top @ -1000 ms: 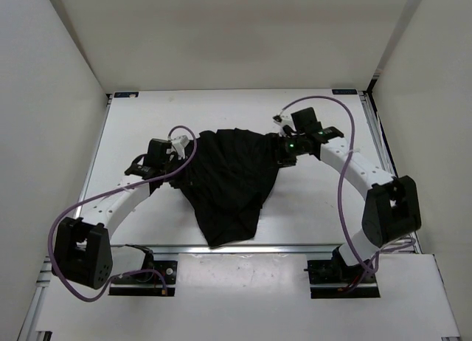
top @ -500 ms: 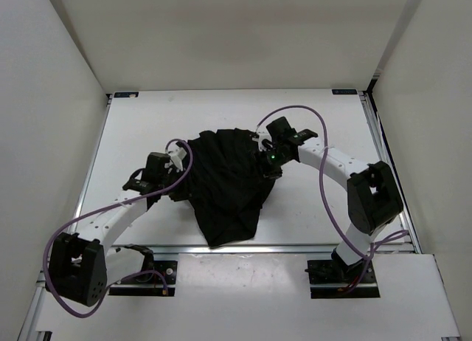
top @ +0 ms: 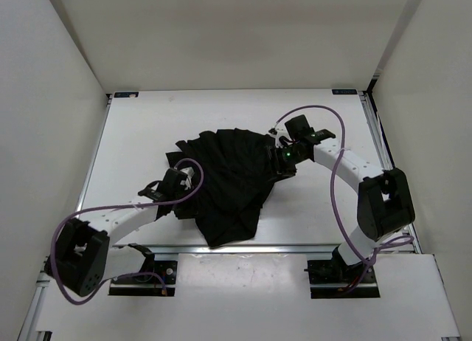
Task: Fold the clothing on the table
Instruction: Flatten the skirt out
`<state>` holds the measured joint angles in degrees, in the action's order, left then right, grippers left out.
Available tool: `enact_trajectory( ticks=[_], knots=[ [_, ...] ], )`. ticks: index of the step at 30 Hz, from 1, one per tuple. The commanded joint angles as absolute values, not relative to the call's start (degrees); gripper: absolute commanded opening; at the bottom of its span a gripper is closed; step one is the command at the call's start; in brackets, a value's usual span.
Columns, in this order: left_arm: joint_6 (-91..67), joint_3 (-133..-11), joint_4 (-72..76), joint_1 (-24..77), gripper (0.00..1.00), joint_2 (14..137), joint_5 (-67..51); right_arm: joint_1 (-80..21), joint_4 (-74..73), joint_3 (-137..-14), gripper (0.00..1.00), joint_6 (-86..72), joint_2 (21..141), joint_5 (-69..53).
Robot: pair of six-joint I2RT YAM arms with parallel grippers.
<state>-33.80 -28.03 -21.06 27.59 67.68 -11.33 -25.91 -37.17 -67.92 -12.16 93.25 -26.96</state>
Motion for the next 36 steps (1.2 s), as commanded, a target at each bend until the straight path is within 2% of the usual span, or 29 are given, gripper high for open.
enact_trajectory(
  ticks=[1, 2, 4, 7, 12, 16, 19, 23, 29, 30, 31, 33, 36],
  knots=[
    [-34.37, -28.12, -16.79, 29.62, 0.41, 72.40, -8.44, -25.23, -37.62, -67.68, 0.55, -12.39, 90.53, -26.46],
    [-34.02, -29.34, -16.00, 30.84, 0.23, 73.64, -8.61, -24.88, -37.53, -67.24, 0.54, -12.65, 90.27, -26.19],
    [-33.92, -32.06, -15.64, 31.20, 0.00, 76.45, -9.22, -24.18, -37.35, -67.41, 0.51, -12.66, 89.13, -26.28],
    [-33.66, -41.09, -14.33, 31.20, 0.00, 79.27, -11.77, -22.68, -36.22, -66.45, 0.49, -13.88, 87.11, -25.66],
    [-31.12, -69.55, -16.52, 32.78, 0.00, 88.31, -20.18, -18.03, -32.70, -62.06, 0.46, -16.52, 82.80, -23.73],
    [-30.93, -80.85, -16.35, 34.80, 0.00, 88.95, -19.61, -12.67, -31.03, -58.11, 0.46, -18.37, 78.93, -24.08],
    [-32.95, -77.71, -14.86, 32.44, 0.00, 84.48, -17.06, -10.99, -30.85, -56.26, 0.46, -17.93, 76.30, -23.91],
    [-35.60, -66.99, -11.17, 26.91, 0.00, 76.04, -16.61, -11.16, -30.24, -53.62, 0.49, -18.01, 73.57, -21.62],
    [-32.52, -54.95, -18.35, 23.91, 0.00, 72.69, -14.42, -12.21, -29.97, -54.14, 0.50, -18.46, 74.09, -19.08],
    [-32.00, -51.80, -19.50, 23.65, 0.06, 71.90, -14.68, -12.56, -30.67, -55.18, 0.51, -18.28, 74.35, -18.55],
    [-31.38, -48.90, -20.38, 23.73, 0.20, 71.02, -14.68, -12.74, -31.20, -56.07, 0.51, -17.93, 74.36, -17.67],
    [-31.46, -43.54, -21.88, 23.29, 0.29, 67.96, -15.12, -13.44, -31.81, -57.21, 0.51, -17.75, 75.06, -16.97],
    [-32.87, -36.67, -23.28, 21.10, 0.49, 61.64, -13.46, -14.23, -32.08, -58.80, 0.51, -17.40, 76.28, -17.92]
  ],
)
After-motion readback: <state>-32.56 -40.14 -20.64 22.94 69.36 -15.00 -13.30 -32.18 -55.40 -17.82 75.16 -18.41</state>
